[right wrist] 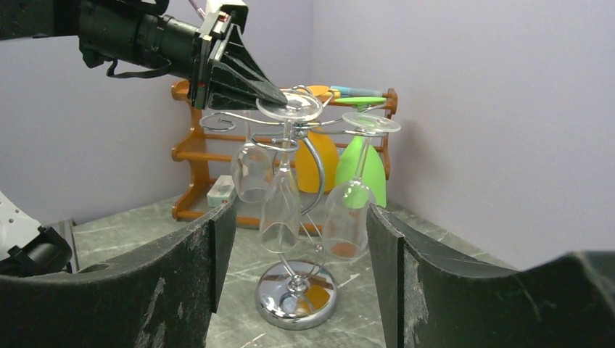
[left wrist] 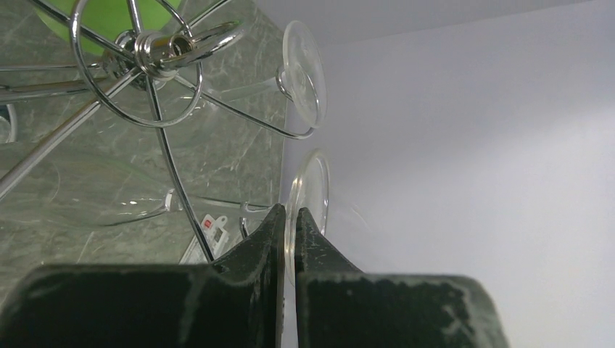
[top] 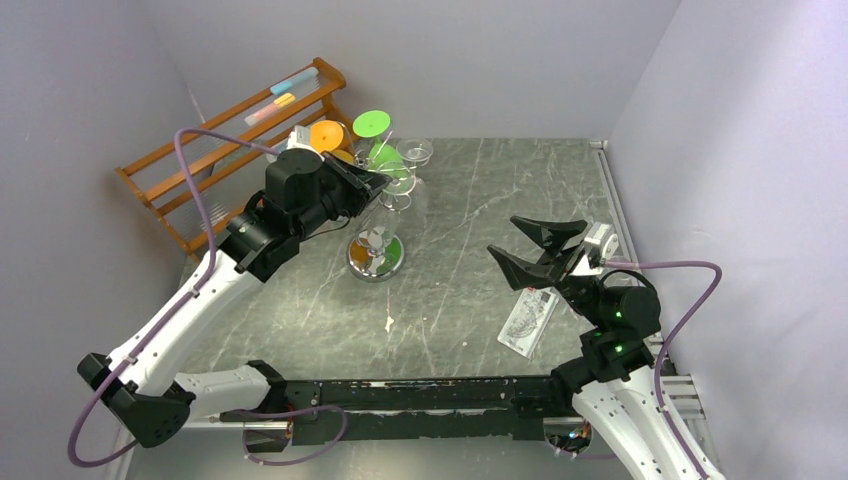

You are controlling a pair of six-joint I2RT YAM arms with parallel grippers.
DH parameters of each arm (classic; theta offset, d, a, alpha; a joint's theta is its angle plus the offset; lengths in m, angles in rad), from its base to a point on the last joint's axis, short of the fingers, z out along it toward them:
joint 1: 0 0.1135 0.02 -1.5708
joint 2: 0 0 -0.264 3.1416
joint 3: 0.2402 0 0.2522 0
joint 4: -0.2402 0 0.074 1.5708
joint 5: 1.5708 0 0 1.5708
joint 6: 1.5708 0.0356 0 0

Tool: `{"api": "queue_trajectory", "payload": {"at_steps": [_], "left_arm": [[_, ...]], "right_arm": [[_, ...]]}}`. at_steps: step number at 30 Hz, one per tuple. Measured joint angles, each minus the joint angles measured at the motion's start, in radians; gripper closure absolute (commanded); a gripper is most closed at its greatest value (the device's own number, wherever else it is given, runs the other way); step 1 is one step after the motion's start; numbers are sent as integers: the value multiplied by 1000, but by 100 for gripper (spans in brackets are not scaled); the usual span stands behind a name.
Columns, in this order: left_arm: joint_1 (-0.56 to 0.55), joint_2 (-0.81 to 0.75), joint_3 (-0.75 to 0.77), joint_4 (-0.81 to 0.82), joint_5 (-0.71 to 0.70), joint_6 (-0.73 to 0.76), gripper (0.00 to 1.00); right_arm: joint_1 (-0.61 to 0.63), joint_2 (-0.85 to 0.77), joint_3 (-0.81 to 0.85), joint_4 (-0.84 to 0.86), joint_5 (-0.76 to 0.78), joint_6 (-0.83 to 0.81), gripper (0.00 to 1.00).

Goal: Place the wine glass upside down on the wine glass rack

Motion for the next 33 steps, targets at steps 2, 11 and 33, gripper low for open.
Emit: {"api": "queue_trajectory", "payload": {"at_steps": [2, 11, 33], "left_arm": [[0, -8, -7, -1, 1, 0, 95], [1, -34, -33, 1, 31, 27, 95], [5, -3, -39, 38, 180, 127, 95]], "right_arm": [[0, 0, 0, 0, 1, 1, 30], [0, 0, 0, -1, 11, 4, 30], [0, 9, 0, -22, 48, 19, 30]]}}
